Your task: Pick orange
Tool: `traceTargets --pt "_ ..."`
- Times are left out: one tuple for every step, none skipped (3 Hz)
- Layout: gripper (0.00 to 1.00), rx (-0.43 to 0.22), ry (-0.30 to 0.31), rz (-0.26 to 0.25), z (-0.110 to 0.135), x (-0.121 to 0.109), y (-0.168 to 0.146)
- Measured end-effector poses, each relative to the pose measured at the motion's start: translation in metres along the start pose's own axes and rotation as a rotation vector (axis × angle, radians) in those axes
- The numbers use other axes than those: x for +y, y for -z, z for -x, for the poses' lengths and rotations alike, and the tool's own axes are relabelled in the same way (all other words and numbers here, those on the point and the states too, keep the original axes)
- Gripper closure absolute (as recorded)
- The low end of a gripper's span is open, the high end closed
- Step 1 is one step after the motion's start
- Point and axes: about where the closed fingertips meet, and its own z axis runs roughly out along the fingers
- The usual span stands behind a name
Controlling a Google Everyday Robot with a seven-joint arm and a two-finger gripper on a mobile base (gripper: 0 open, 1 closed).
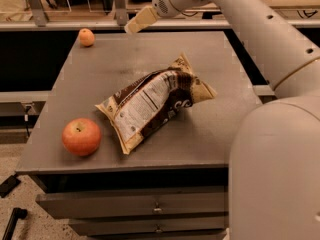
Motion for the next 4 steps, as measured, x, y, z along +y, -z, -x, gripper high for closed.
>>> traceTargets --pt "0.0 -0.003 -0.071 0.002 0.001 0.001 -0.003" --pt "0.0 -0.002 -0.07 0.002 0.001 0.002 -0.003" --pt "0.0 -0.044 -0.1 0.009 0.004 0.004 -0.014" --pt "0.0 -0.155 -0.152 0.037 0.014 0.009 -0.045"
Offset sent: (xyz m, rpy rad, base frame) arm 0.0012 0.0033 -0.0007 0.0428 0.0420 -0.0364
